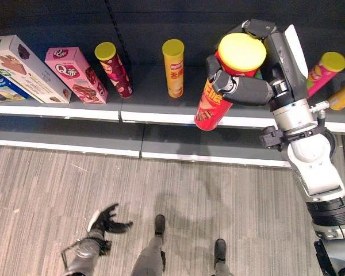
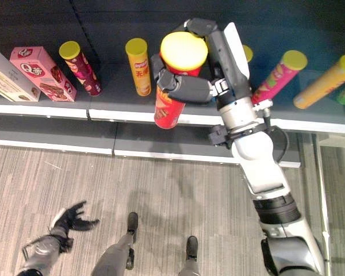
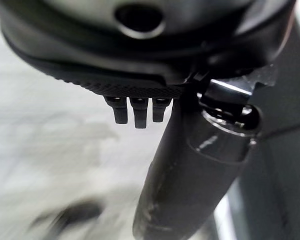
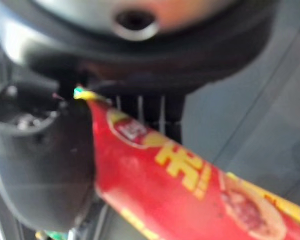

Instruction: Put the goods on the table back onto the shelves and tidy them up.

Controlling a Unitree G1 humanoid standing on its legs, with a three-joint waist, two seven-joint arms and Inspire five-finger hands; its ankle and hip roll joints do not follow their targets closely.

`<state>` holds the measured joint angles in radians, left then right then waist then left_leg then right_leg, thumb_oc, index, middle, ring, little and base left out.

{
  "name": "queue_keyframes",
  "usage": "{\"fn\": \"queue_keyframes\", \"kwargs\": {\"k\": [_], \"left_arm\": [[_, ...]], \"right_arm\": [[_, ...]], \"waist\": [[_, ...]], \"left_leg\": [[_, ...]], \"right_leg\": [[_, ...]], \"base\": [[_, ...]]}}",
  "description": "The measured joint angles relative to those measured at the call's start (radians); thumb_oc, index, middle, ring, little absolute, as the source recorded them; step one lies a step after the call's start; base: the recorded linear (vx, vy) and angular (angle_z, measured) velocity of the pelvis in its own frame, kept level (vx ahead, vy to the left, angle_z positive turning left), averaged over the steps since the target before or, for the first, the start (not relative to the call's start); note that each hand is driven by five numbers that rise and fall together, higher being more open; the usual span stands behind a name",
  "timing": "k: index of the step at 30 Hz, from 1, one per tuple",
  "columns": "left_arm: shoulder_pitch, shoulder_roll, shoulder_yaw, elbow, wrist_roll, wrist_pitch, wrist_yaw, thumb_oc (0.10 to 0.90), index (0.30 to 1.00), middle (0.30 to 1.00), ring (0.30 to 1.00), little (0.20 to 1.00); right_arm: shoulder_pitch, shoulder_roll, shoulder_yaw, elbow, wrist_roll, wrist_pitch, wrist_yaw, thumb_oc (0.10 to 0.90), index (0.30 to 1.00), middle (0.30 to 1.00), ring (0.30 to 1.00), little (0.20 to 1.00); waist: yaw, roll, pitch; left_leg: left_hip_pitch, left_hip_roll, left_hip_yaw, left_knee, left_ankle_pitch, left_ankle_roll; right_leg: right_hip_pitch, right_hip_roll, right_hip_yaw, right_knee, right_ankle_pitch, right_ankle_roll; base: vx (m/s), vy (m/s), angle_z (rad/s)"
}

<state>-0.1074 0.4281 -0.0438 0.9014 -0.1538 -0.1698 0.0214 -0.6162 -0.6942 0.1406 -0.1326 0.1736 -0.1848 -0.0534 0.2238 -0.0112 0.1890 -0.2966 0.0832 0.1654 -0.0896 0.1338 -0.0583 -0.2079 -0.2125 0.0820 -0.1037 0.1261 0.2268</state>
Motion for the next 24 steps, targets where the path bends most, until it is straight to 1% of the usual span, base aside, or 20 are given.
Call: {"fn": "queue_keyframes", "kwargs": {"k": [3, 4, 6, 9, 10, 11, 12, 13, 14, 15, 16, 17, 18, 19, 20, 21, 22, 24], "left_arm": [[-0.002, 0.009, 0.018, 0.003, 0.001, 0.0, 0.012, 0.8, 0.9, 0.9, 0.9, 0.9], [0.009, 0.008, 0.017, 0.013, 0.001, 0.001, 0.012, 0.8, 0.9, 0.9, 0.9, 0.9], [0.026, -0.003, 0.013, 0.024, 0.003, 0.003, 0.011, 0.8, 0.9, 0.9, 0.9, 0.9], [0.047, -0.034, 0.005, 0.033, 0.009, 0.005, 0.01, 0.8, 0.9, 0.9, 0.9, 0.9], [0.056, -0.049, 0.005, 0.033, 0.009, 0.004, 0.01, 0.8, 0.9, 0.9, 0.9, 0.9], [0.058, -0.057, 0.004, 0.032, 0.009, 0.005, 0.01, 0.8, 0.9, 0.9, 0.9, 0.9], [0.057, -0.057, 0.007, 0.031, 0.009, 0.005, 0.011, 0.8, 0.9, 0.9, 0.9, 0.9], [0.057, -0.057, 0.008, 0.027, 0.009, 0.001, 0.012, 0.8, 0.9, 0.9, 0.9, 0.9], [0.061, -0.06, 0.005, 0.016, 0.009, -0.001, 0.012, 0.8, 0.9, 0.9, 0.9, 0.9], [0.071, -0.072, -0.001, 0.017, 0.009, 0.001, 0.012, 0.8, 0.9, 0.9, 0.9, 0.9], [0.078, -0.071, -0.001, 0.018, 0.009, 0.001, 0.012, 0.8, 0.9, 0.9, 0.9, 0.9], [0.078, -0.071, -0.001, 0.02, 0.008, 0.001, 0.013, 0.8, 0.9, 0.9, 0.9, 0.9], [0.065, -0.069, -0.015, 0.02, 0.008, 0.003, 0.014, 0.8, 0.9, 0.9, 0.9, 0.9], [0.057, -0.069, -0.025, 0.019, 0.008, 0.003, 0.014, 0.8, 0.9, 0.9, 0.9, 0.9], [0.056, -0.069, -0.027, 0.016, 0.008, 0.003, 0.014, 0.8, 0.9, 0.9, 0.9, 0.9], [0.056, -0.069, -0.026, -0.002, 0.004, -0.001, 0.017, 0.8, 0.9, 0.9, 0.9, 0.9], [0.057, -0.068, -0.025, -0.012, 0.0, -0.003, 0.025, 0.8, 0.9, 0.9, 0.9, 0.9], [0.055, -0.066, -0.021, -0.019, -0.006, -0.009, 0.038, 0.8, 0.9, 0.9, 0.9, 0.9]], "right_arm": [[-0.024, -0.002, 0.011, 0.0, 0.0, 0.0, 0.0, 0.4, 0.3, 0.3, 0.3, 0.3], [-0.035, -0.003, 0.012, 0.0, 0.0, 0.0, 0.0, 0.4, 0.3, 0.3, 0.3, 0.3], [-0.039, -0.005, 0.011, 0.0, 0.0, 0.0, -0.005, 0.4, 0.3, 0.3, 0.3, 0.3], [-0.039, -0.01, 0.011, 0.0, -0.001, 0.0, -0.008, 0.4, 0.3, 0.3, 0.3, 0.3], [-0.039, -0.009, 0.011, 0.0, -0.007, 0.0, -0.016, 0.4, 0.3, 0.3, 0.3, 0.3], [-0.039, -0.011, 0.01, 0.0, -0.025, 0.0, -0.027, 0.4, 0.3, 0.3, 0.3, 0.3], [-0.039, -0.009, 0.011, 0.0, -0.044, 0.0, -0.036, 0.4, 0.3, 0.3, 0.3, 0.3], [-0.04, -0.009, 0.011, 0.002, -0.058, 0.0, -0.042, 0.4, 0.3, 0.3, 0.3, 0.3], [-0.045, -0.008, 0.011, 0.002, -0.082, 0.0, -0.045, 0.4, 0.3, 0.3, 0.3, 0.3], [-0.058, -0.01, 0.013, 0.003, -0.11, 0.0, -0.046, 0.4, 0.3, 0.3, 0.3, 0.3], [-0.059, -0.001, 0.015, 0.004, -0.126, 0.0, -0.053, 0.4, 0.3, 0.3, 0.3, 0.3], [-0.059, 0.0, 0.017, 0.004, -0.131, 0.001, -0.06, 0.4, 0.3, 0.3, 0.3, 0.3], [-0.059, -0.001, 0.019, 0.013, -0.166, 0.002, -0.079, 0.4, 0.3, 0.3, 0.3, 0.3], [-0.059, 0.0, 0.021, 0.019, -0.175, 0.002, -0.083, 0.4, 0.3, 0.3, 0.3, 0.3], [-0.062, 0.002, 0.023, 0.025, -0.181, 0.002, -0.085, 0.4, 0.3, 0.3, 0.3, 0.3], [-0.086, 0.008, 0.041, 0.062, -0.224, 0.003, -0.109, 0.4, 0.3, 0.3, 0.3, 0.3], [-0.096, 0.009, 0.045, 0.08, -0.243, 0.003, -0.114, 0.4, 0.3, 0.3, 0.3, 0.3], [-0.104, 0.014, 0.047, 0.102, -0.282, 0.014, -0.146, 0.4, 0.3, 0.3, 0.3, 0.3]], "waist": [[0.011, 0.0, 0.0], [0.011, 0.0, 0.0], [0.007, -0.001, -0.001], [0.007, -0.001, -0.001], [0.007, -0.001, -0.001], [-0.001, -0.011, -0.001], [-0.005, -0.023, 0.002], [-0.007, -0.037, 0.002], [-0.005, -0.044, 0.0], [0.003, -0.019, -0.005], [0.008, -0.015, -0.006], [0.006, -0.016, -0.006], [-0.011, -0.018, -0.005], [-0.009, -0.018, -0.005], [-0.004, -0.018, -0.005], [0.007, -0.019, -0.004], [0.018, -0.018, -0.004], [0.023, -0.015, -0.003]], "left_leg": [[-0.001, 0.005, 0.012, 0.0, -0.001, 0.002], [-0.005, 0.018, 0.015, 0.0, -0.001, 0.002], [-0.01, 0.035, 0.015, 0.0, -0.001, 0.002], [-0.011, 0.062, 0.017, 0.0, -0.001, 0.002], [-0.012, 0.077, 0.017, 0.0, -0.001, 0.001], [-0.052, 0.085, 0.015, 0.051, -0.002, 0.001], [-0.093, 0.085, 0.012, 0.11, -0.009, 0.002], [-0.149, 0.084, 0.012, 0.182, -0.035, -0.004], [-0.165, 0.074, 0.008, 0.133, -0.068, -0.013], [-0.138, 0.085, 0.014, 0.009, 0.095, 0.029], [-0.135, 0.095, 0.029, 0.01, 0.076, 0.016], [-0.135, 0.095, 0.027, 0.008, 0.077, 0.016], [-0.146, 0.079, 0.005, 0.006, 0.076, 0.016], [-0.147, 0.071, 0.0, 0.005, 0.076, 0.017], [-0.147, 0.067, 0.0, 0.005, 0.075, 0.019], [-0.149, 0.053, -0.004, 0.006, 0.072, 0.023], [-0.155, 0.049, -0.006, 0.006, 0.072, 0.023], [-0.169, 0.045, -0.013, 0.014, 0.072, 0.023]], "right_leg": [[-0.005, 0.009, -0.005, 0.004, 0.0, 0.0], [-0.011, 0.023, -0.031, 0.007, 0.0, 0.0], [-0.015, 0.042, -0.052, 0.007, 0.0, 0.0], [-0.02, 0.069, -0.055, 0.008, 0.0, 0.0], [-0.023, 0.085, -0.063, 0.008, 0.0, 0.0], [-0.031, 0.089, -0.079, 0.008, 0.001, -0.001], [-0.037, 0.084, -0.079, 0.008, 0.003, -0.004], [-0.044, 0.075, -0.075, 0.009, 0.008, -0.01], [-0.05, 0.07, -0.066, 0.009, 0.006, -0.013], [-0.052, 0.097, -0.065, 0.009, 0.005, -0.012], [-0.051, 0.105, -0.065, 0.009, 0.0, -0.006], [-0.052, 0.105, -0.07, 0.009, -0.002, -0.004], [-0.052, 0.092, -0.097, 0.008, -0.004, -0.001], [-0.049, 0.085, -0.104, 0.008, -0.007, 0.003], [-0.049, 0.082, -0.104, 0.008, -0.009, 0.005], [-0.048, 0.068, -0.108, 0.008, -0.021, 0.02], [-0.049, 0.067, -0.112, 0.008, -0.026, 0.024], [-0.051, 0.066, -0.135, 0.008, -0.032, 0.026]], "base": [[0.01, -0.028, -0.09], [0.01, -0.034, -0.08], [0.01, -0.043, -0.07], [0.01, -0.052, -0.11], [0.01, -0.062, -0.02], [0.01, -0.057, 0.09], [0.02, -0.054, 0.23], [0.01, -0.028, 0.19], [0.0, 0.0, 0.0], [0.01, -0.019, -0.22], [0.03, -0.022, -0.25], [0.02, -0.015, 0.11], [0.03, -0.019, 0.33], [0.03, -0.022, 0.35], [0.05, -0.046, 0.16], [0.04, -0.041, 0.11], [0.05, -0.034, 0.13], [0.03, -0.022, 0.16]]}}
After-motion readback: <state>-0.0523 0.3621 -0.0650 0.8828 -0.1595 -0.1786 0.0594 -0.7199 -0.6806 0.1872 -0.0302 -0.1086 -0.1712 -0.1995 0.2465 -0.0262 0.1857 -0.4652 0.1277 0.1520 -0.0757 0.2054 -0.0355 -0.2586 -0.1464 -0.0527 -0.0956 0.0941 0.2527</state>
